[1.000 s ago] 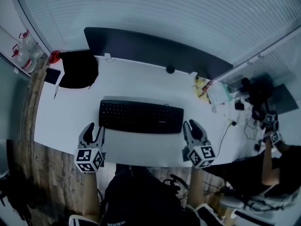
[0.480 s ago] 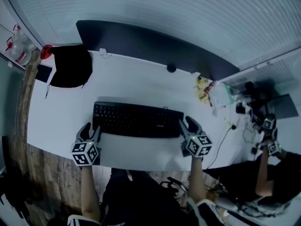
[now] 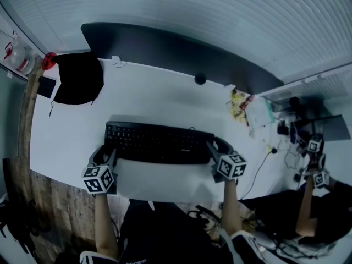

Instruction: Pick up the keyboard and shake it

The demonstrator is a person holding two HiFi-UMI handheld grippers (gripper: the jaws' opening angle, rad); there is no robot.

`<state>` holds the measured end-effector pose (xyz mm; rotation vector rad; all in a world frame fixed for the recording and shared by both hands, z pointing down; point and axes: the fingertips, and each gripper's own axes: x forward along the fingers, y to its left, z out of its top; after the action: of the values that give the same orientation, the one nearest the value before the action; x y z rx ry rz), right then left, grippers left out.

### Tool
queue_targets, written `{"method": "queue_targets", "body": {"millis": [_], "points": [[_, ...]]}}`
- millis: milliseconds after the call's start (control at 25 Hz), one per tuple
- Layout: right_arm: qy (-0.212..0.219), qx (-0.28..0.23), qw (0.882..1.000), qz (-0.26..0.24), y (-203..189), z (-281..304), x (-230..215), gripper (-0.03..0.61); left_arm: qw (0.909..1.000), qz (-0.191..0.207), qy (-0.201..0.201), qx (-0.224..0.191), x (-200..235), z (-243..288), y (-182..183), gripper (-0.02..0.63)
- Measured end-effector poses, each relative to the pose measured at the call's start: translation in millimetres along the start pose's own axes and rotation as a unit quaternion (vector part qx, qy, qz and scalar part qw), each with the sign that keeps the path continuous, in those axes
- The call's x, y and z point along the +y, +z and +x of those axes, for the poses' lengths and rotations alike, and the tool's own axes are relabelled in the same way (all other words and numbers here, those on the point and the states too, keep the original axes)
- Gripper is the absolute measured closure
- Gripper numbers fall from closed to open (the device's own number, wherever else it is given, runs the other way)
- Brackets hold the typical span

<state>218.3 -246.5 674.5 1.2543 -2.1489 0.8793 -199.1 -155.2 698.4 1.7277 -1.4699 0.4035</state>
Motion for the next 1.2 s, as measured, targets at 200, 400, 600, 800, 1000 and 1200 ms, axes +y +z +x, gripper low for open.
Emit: {"method": "queue_targets", "body": {"millis": [200,400,600,800,1000,1200], "points": [[0.017,0.008,1.000,0.019,-1.8,1.6,2.3,0.393,0.9998,-0.020,-0.001,0.005,1.5,-0.9,-1.7,0.402],[0.044,0.015,0.998,0.044,-4.8,5.5,0.0,0.393,0.9992,-0.033,-0.012,0.021,1.1,1.9,-3.3,0.402],[0.045,0.022,0.998,0.028,-5.7,9.2,-1.6,0.393,0.9988,-0.033,-0.022,0.028,2.1,1.7,-2.2,0.402],[0.068,0.022,0.993,0.095,-4.5,9.6,5.6,0.393,0.9985,-0.031,-0.025,0.039,0.7,4.2,-2.3,0.403],[0.076,0.020,0.990,0.119,-8.7,10.8,5.5,0.396,0.9989,-0.029,-0.025,0.029,0.5,3.5,-2.0,0.403],[0.059,0.011,0.994,0.090,-2.1,4.4,6.9,0.396,0.9986,-0.018,-0.034,0.035,0.1,2.9,-3.0,0.402]]}}
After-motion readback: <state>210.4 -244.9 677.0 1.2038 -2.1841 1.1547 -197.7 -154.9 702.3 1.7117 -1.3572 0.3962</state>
